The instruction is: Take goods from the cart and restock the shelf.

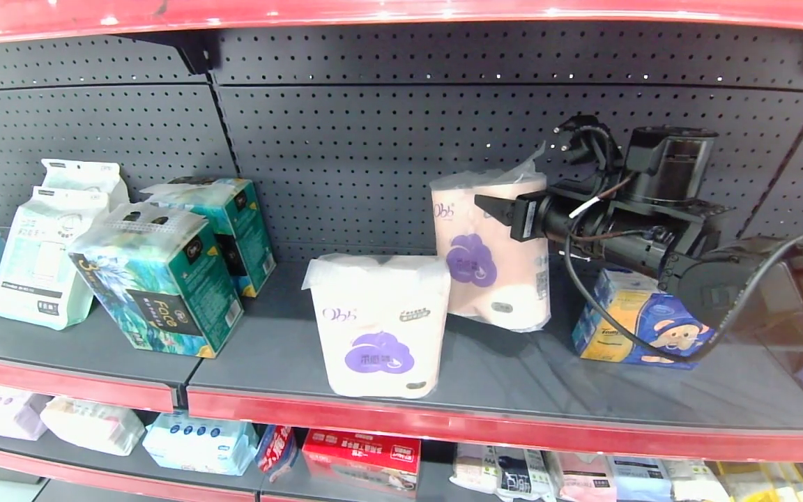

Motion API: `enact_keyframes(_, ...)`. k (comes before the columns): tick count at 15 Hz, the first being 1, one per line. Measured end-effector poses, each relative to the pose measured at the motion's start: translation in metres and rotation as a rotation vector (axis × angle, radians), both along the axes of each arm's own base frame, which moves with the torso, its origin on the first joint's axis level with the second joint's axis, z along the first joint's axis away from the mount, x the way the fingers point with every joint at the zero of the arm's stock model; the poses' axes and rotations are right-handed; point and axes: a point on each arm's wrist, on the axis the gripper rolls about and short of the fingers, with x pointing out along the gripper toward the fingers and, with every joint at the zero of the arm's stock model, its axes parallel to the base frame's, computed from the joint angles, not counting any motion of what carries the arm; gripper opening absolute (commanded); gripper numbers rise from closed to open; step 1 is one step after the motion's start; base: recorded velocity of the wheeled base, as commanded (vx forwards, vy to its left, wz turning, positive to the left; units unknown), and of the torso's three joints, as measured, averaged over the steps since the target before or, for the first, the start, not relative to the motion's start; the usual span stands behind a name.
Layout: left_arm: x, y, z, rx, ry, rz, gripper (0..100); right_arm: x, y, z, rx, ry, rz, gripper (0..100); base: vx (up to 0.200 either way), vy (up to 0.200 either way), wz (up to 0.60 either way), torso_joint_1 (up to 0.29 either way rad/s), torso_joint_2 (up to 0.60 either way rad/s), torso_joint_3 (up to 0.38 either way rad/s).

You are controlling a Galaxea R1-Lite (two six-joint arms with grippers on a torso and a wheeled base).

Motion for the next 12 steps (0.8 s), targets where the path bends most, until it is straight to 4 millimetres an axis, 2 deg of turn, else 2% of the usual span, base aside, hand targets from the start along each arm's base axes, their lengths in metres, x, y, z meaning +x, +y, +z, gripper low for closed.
enact_keyframes(3,0.000,0.000,0.000,0.000,0.000,0.001,100,0.011,0.007,0.002,0.012,-0.029,0.068,0,0.000,0.000,0.00,0.000,0.00,0.000)
enact_keyframes(8,0.000,0.000,0.000,0.000,0.000,0.001,100,0.017,0.011,-0.006,0.005,-0.017,0.180,0,0.000,0.000,0.00,0.000,0.00,0.000)
enact_keyframes(12,0.000,0.000,0.000,0.000,0.000,0.001,100,0.022,0.012,-0.008,-0.013,-0.038,0.337,0,0.000,0.000,0.00,0.000,0.00,0.000)
